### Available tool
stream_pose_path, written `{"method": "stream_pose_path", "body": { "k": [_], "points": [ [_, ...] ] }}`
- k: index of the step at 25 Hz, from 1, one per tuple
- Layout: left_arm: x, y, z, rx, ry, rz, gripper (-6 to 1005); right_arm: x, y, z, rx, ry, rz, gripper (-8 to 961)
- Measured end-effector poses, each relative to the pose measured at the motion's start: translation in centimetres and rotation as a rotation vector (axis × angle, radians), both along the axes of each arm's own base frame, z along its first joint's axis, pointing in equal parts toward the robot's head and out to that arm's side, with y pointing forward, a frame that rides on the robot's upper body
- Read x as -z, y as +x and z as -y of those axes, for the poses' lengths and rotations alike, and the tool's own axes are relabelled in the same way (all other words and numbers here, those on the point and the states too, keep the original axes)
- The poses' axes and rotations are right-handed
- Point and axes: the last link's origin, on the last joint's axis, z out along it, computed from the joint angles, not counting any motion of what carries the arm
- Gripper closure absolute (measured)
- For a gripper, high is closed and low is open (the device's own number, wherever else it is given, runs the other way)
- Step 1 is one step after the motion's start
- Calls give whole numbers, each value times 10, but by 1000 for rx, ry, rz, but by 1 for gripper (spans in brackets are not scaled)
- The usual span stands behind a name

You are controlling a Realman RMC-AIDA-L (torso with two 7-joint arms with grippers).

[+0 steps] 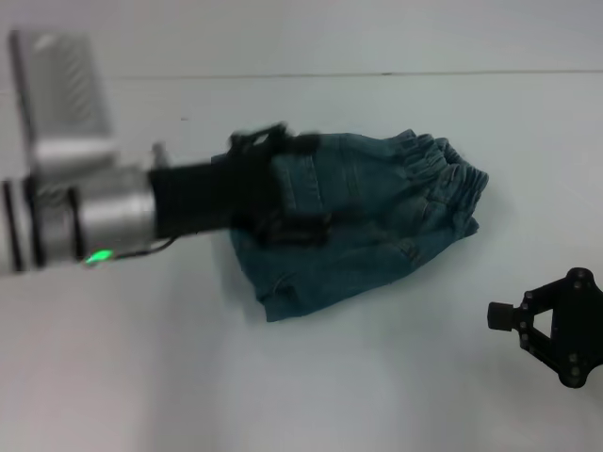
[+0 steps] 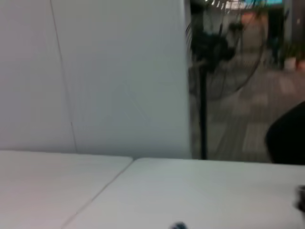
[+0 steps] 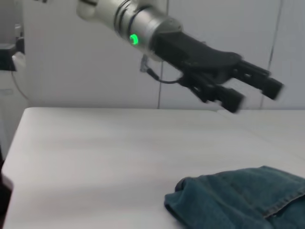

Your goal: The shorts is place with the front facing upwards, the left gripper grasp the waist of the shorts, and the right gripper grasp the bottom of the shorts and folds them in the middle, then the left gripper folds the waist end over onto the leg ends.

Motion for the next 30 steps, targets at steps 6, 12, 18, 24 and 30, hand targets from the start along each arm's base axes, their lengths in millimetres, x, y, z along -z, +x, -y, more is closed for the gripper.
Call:
{"method": "stream_pose_path", "body": {
  "k": [6, 12, 18, 24, 30],
  "points": [
    [-19, -68, 56, 13, -71, 168, 137, 1, 3, 10, 11, 4, 7, 929],
    [-27, -117, 106, -50, -75, 208, 89, 13, -1, 17, 10, -21, -9, 811],
    [-28, -138, 128, -131, -97, 175, 90, 21, -9, 16, -16, -49, -18, 556],
    [-26, -143, 138, -145, -92, 172, 90, 26, -13, 14, -40, -77, -13, 424],
    [-27, -146, 138, -171, -65, 181, 89, 28, -15, 12, -45, -80, -11, 391]
  ]
}}
